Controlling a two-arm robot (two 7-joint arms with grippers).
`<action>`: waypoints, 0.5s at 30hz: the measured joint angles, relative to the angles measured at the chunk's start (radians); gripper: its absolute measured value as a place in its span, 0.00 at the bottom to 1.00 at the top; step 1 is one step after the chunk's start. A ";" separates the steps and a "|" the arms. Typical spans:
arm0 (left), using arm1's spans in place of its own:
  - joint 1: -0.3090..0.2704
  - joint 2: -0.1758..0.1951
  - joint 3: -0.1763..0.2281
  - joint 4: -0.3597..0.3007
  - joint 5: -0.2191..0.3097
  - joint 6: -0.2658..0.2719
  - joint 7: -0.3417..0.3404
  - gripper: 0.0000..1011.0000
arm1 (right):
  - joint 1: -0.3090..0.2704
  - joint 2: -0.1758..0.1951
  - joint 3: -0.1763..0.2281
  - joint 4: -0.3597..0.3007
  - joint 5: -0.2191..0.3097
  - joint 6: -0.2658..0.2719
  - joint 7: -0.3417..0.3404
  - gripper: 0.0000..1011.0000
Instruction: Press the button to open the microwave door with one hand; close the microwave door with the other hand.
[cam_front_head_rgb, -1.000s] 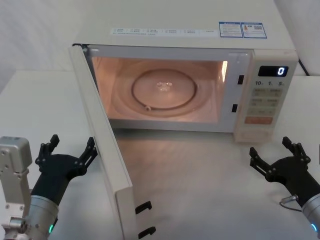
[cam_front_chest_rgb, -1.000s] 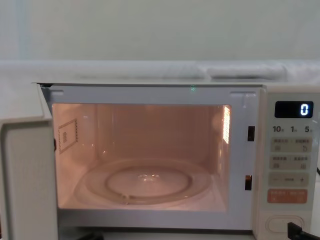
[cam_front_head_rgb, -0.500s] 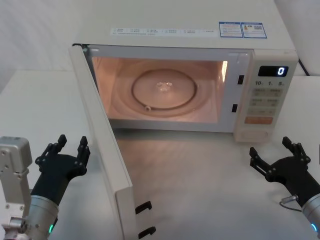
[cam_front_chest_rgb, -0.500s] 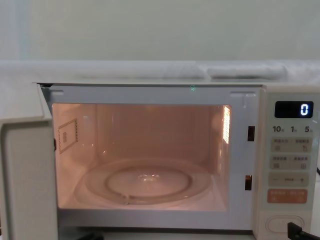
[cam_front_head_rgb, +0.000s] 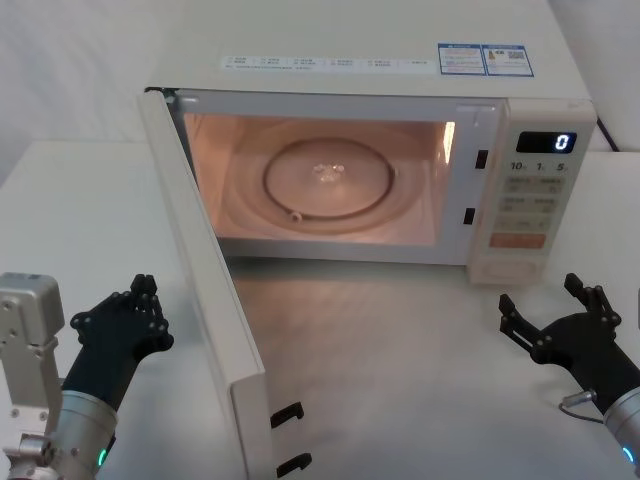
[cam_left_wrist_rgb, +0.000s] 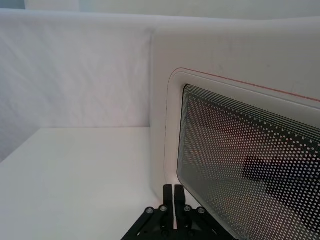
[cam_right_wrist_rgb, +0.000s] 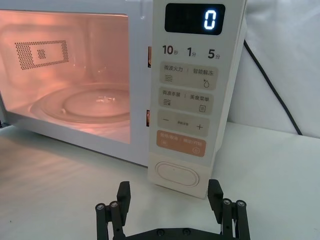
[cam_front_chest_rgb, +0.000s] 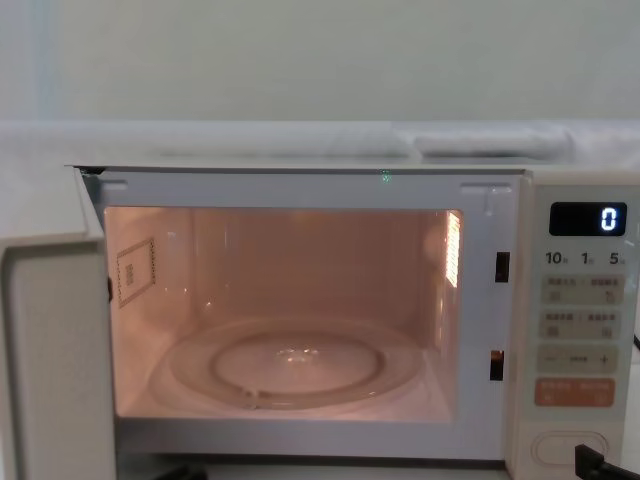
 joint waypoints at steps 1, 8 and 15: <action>0.000 0.000 0.000 0.000 0.000 0.000 0.000 0.05 | 0.000 0.000 0.000 0.000 0.000 0.000 0.000 0.99; 0.000 0.000 0.000 0.000 0.000 0.000 0.000 0.00 | 0.000 0.000 0.000 0.000 0.000 0.000 0.000 0.99; 0.000 0.000 0.000 0.000 0.000 0.000 0.000 0.00 | 0.000 0.000 0.000 0.000 0.000 0.000 0.000 0.99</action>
